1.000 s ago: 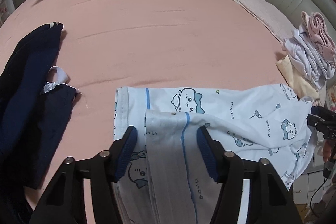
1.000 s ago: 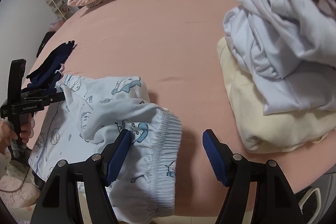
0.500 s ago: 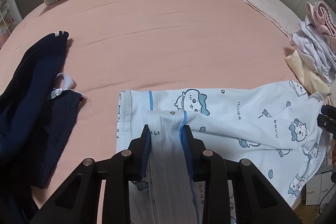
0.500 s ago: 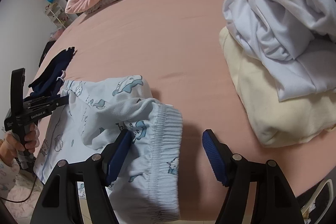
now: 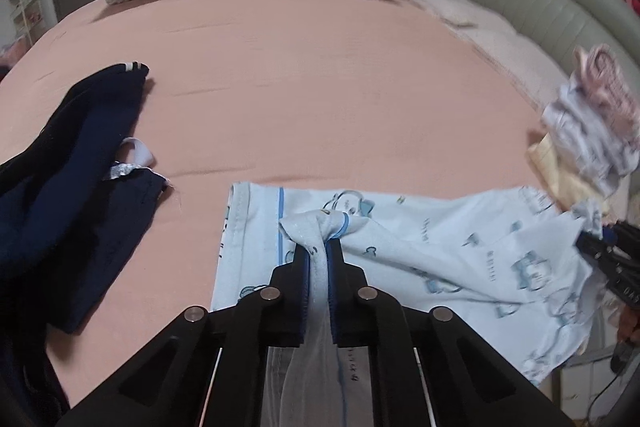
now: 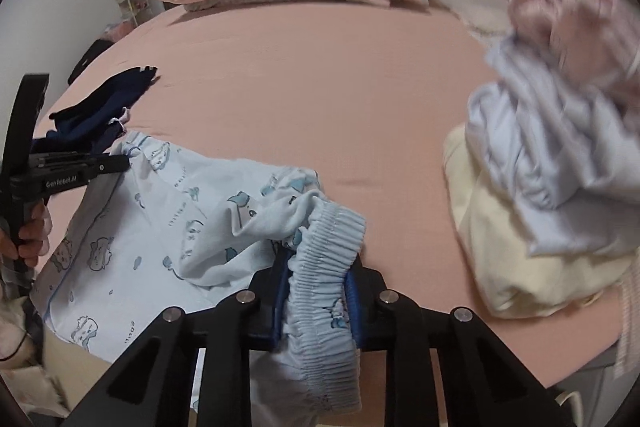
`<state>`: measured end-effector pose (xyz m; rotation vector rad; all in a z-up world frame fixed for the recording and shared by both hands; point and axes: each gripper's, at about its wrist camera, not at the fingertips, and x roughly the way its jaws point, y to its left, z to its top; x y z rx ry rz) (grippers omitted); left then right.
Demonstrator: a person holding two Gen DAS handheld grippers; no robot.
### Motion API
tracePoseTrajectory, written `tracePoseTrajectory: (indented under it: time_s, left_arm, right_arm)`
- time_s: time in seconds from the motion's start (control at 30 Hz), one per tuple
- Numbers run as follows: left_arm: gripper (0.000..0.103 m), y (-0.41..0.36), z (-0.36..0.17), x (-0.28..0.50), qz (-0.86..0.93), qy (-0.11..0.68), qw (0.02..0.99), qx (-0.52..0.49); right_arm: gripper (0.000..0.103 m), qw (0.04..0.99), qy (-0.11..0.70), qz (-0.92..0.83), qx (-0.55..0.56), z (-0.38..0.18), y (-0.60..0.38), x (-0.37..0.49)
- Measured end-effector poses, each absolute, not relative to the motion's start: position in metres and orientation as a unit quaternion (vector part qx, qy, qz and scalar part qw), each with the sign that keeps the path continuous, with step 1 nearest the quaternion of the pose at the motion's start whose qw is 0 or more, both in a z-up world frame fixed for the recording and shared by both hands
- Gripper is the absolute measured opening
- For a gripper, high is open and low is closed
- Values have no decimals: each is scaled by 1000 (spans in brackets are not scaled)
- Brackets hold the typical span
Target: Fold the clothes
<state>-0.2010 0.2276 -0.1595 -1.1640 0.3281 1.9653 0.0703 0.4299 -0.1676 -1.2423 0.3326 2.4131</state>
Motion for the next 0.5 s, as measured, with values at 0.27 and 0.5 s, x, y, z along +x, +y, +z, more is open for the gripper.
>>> tracePoseTrajectory:
  time_s: [0.27,0.5]
  left_arm:
    - [6,231,-136,-204,798,90,399,-443]
    - [6,201,-136,-211,807,59,359,-464]
  right_arm:
    - [23,200,150,870,-424,-142,433,72]
    - [22,195,177,869,-419,-141,439,58]
